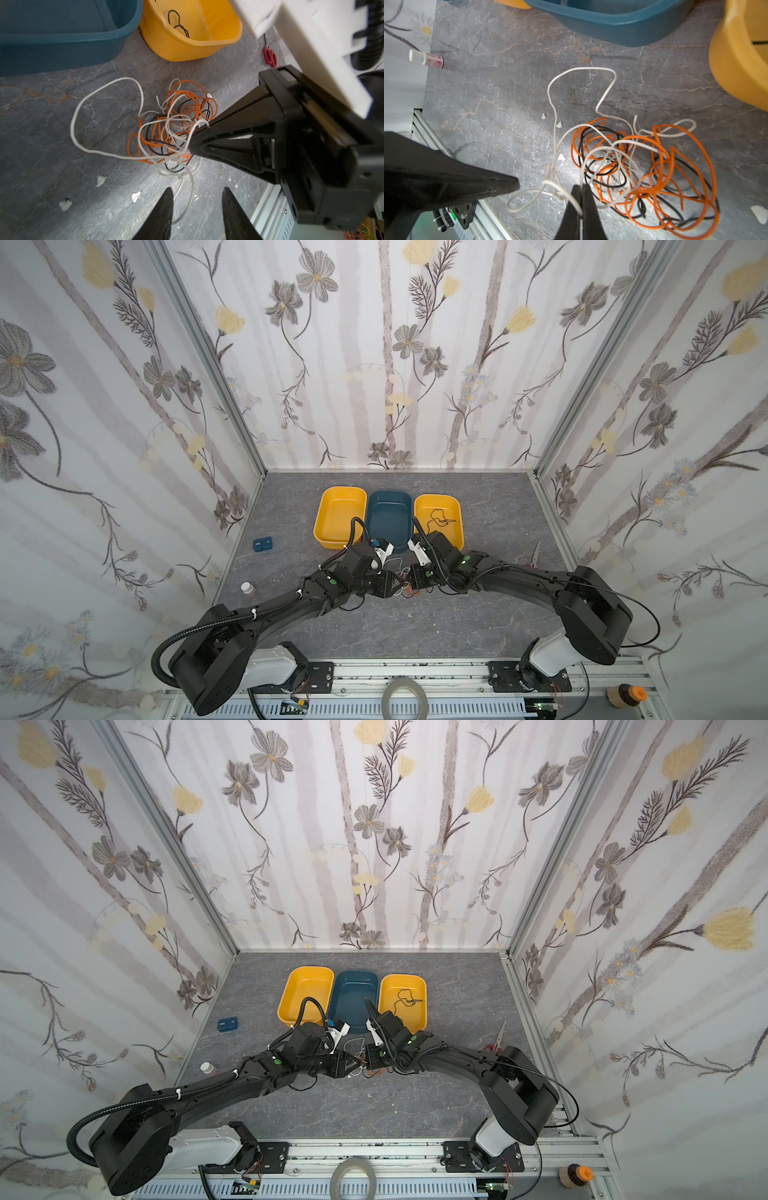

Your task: Untangle the cables

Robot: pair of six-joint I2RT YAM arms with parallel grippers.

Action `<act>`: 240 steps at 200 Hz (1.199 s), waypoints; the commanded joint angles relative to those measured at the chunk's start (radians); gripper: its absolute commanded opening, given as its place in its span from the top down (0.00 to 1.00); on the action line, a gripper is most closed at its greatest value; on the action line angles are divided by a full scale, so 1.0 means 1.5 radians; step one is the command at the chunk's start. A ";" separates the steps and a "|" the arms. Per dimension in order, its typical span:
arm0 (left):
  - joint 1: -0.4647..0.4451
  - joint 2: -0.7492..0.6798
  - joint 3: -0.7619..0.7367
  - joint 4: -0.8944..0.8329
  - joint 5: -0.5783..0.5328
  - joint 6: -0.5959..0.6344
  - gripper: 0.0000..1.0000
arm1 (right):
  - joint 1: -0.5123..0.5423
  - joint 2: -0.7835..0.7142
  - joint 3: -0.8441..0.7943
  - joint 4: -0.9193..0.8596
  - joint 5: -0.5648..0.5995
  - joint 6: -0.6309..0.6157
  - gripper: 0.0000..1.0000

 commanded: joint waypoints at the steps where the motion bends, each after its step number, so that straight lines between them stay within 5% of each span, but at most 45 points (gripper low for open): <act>1: 0.000 0.019 0.005 0.022 0.002 0.011 0.60 | 0.000 -0.006 -0.004 0.014 -0.015 0.010 0.99; 32: 0.000 0.046 0.011 0.025 0.011 0.011 0.65 | 0.000 -0.005 -0.005 0.021 -0.019 0.014 0.99; 91: 0.000 0.015 0.017 0.030 0.014 -0.009 0.94 | -0.007 0.028 0.012 0.005 -0.010 0.017 0.99; 240: -0.004 -0.140 0.027 0.027 0.041 -0.023 0.99 | -0.065 0.068 -0.017 0.036 -0.045 0.050 0.96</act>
